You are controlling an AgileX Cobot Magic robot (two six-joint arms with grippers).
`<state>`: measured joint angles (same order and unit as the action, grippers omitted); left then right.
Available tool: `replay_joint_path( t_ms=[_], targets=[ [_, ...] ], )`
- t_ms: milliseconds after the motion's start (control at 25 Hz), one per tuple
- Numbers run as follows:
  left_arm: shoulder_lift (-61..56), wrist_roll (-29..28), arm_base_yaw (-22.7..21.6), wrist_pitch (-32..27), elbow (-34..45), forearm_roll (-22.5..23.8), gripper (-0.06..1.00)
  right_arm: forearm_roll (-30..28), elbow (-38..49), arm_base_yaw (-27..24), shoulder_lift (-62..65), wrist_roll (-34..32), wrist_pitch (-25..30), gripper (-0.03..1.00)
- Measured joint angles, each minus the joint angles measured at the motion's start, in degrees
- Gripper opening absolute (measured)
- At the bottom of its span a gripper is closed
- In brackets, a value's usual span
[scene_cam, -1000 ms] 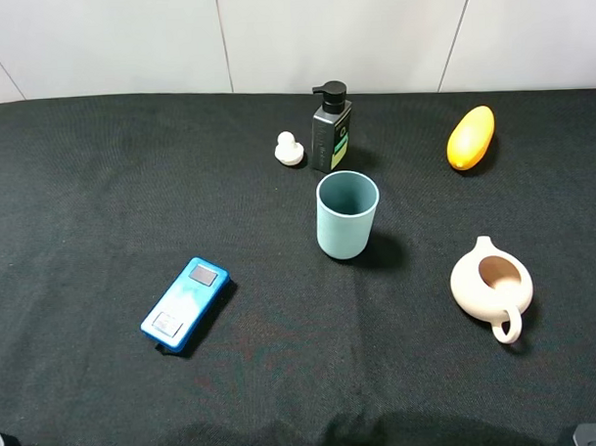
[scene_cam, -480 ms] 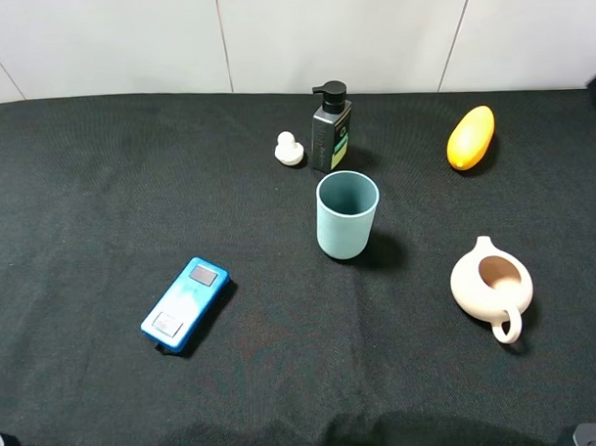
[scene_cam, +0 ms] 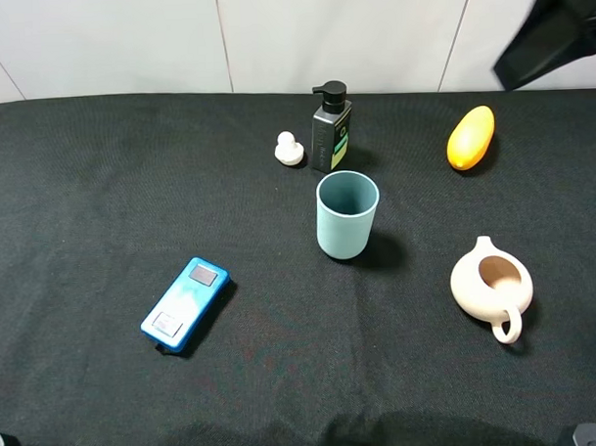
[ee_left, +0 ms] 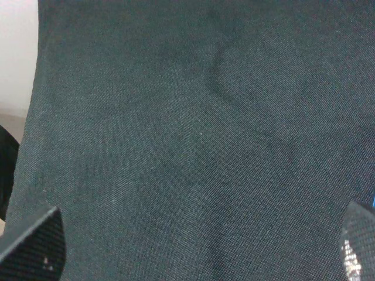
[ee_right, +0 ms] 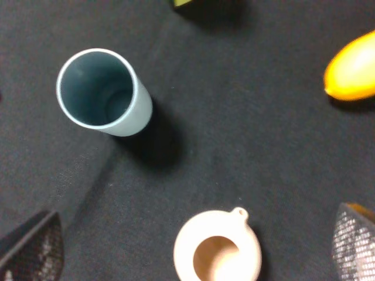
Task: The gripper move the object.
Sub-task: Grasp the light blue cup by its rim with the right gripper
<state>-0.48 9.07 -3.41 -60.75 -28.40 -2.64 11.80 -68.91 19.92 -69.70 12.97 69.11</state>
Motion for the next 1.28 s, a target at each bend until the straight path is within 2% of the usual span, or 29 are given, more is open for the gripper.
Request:
replay_joint_path(
  t_ms=[360,600,1280],
  targets=[
    [0.0,0.0,0.0,0.0,0.0,0.0,0.99,0.0,-0.4,7.9,-8.9,-1.2,-0.4,0.69],
    [0.0,0.0,0.0,0.0,0.0,0.0,0.99,0.1,-0.4,11.6,-13.9,-3.1,-3.7,0.69],
    [0.0,0.0,0.0,0.0,0.0,0.0,0.99,0.2,-0.6,11.9,-25.6,-4.1,-14.1,0.69]
  ],
)
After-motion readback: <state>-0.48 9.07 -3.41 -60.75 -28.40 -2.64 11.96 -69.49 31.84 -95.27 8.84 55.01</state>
